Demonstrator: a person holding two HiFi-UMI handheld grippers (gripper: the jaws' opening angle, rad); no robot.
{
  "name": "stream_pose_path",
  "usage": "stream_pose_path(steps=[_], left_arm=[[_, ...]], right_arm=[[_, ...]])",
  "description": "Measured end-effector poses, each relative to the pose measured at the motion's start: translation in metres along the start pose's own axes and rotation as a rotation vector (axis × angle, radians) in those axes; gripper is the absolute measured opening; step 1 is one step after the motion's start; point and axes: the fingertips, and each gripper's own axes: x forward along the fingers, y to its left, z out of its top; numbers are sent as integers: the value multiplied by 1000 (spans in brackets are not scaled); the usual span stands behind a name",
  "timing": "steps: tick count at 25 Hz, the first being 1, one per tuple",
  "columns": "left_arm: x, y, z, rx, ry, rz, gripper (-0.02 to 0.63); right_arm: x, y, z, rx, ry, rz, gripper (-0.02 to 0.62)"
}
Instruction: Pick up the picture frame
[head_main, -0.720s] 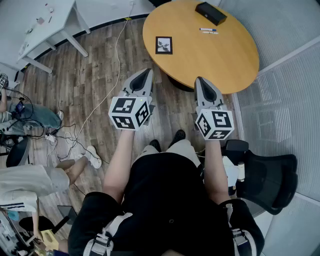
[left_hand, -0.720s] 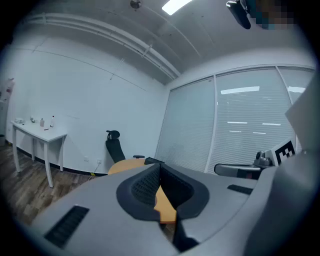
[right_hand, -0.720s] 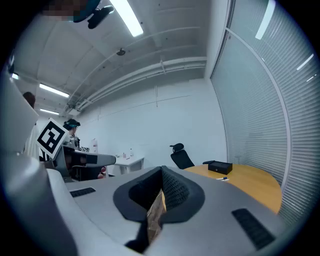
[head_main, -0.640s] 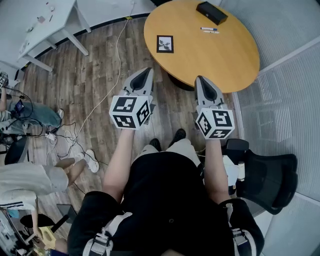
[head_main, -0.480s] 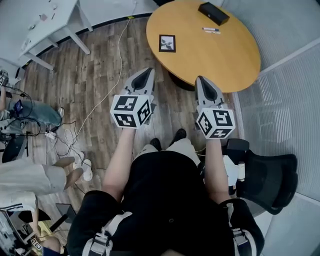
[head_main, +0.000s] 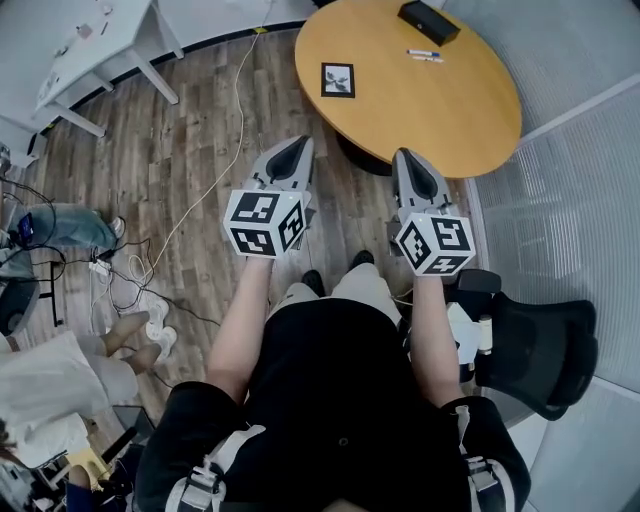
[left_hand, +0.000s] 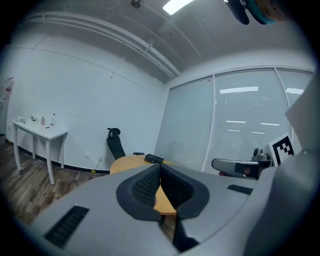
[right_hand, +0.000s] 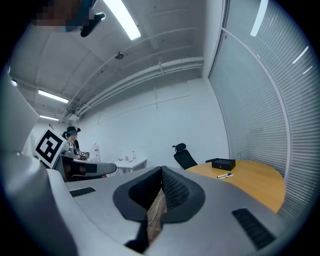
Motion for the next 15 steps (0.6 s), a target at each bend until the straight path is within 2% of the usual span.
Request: stream_pose_path(steps=[8, 15], left_arm=[[10, 20, -25, -11, 42, 30, 25], [52, 42, -26, -7, 62, 34, 25]], right_arm=[[9, -5, -28, 7, 44, -37, 17], [57, -28, -35, 18, 65, -26, 17]])
